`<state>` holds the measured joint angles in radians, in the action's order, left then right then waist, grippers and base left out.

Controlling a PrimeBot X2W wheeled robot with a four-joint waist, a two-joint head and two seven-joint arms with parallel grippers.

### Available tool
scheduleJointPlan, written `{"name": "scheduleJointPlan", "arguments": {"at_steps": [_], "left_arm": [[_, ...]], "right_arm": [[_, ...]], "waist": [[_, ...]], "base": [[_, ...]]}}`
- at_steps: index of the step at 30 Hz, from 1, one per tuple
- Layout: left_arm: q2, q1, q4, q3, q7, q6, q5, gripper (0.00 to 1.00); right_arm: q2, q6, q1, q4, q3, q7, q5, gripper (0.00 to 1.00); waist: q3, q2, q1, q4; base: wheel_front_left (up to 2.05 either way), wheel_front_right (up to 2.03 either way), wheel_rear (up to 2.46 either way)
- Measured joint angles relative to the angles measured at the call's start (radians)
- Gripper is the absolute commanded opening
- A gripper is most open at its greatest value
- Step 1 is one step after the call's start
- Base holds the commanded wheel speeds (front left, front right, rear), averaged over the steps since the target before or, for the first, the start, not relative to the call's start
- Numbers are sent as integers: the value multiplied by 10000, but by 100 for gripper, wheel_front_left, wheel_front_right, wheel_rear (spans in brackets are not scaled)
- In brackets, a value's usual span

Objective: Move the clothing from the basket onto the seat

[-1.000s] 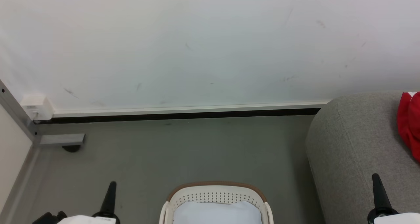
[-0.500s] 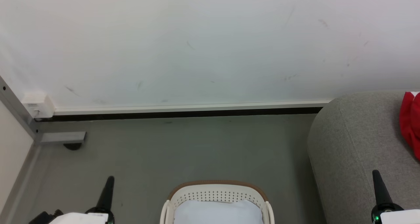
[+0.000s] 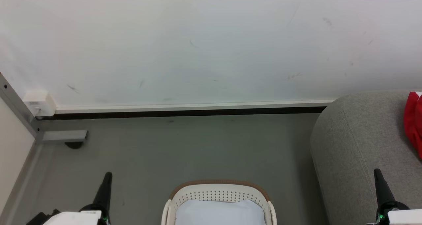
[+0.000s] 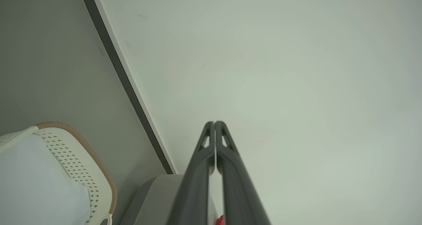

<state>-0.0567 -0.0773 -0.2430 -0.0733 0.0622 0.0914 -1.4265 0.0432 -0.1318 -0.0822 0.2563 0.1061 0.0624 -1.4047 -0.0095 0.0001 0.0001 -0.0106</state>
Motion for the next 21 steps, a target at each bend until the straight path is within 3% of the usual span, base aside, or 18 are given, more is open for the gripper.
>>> {"name": "scheduleJointPlan", "arguments": {"at_steps": [21], "left_arm": [[65,-215,-17,-320,422,314,-1450,0]], "right_arm": [[23,0,-179,-65,50,420,-1605,0]], "waist": [[97,0,0,81]], "base": [[0,0,0]]}}
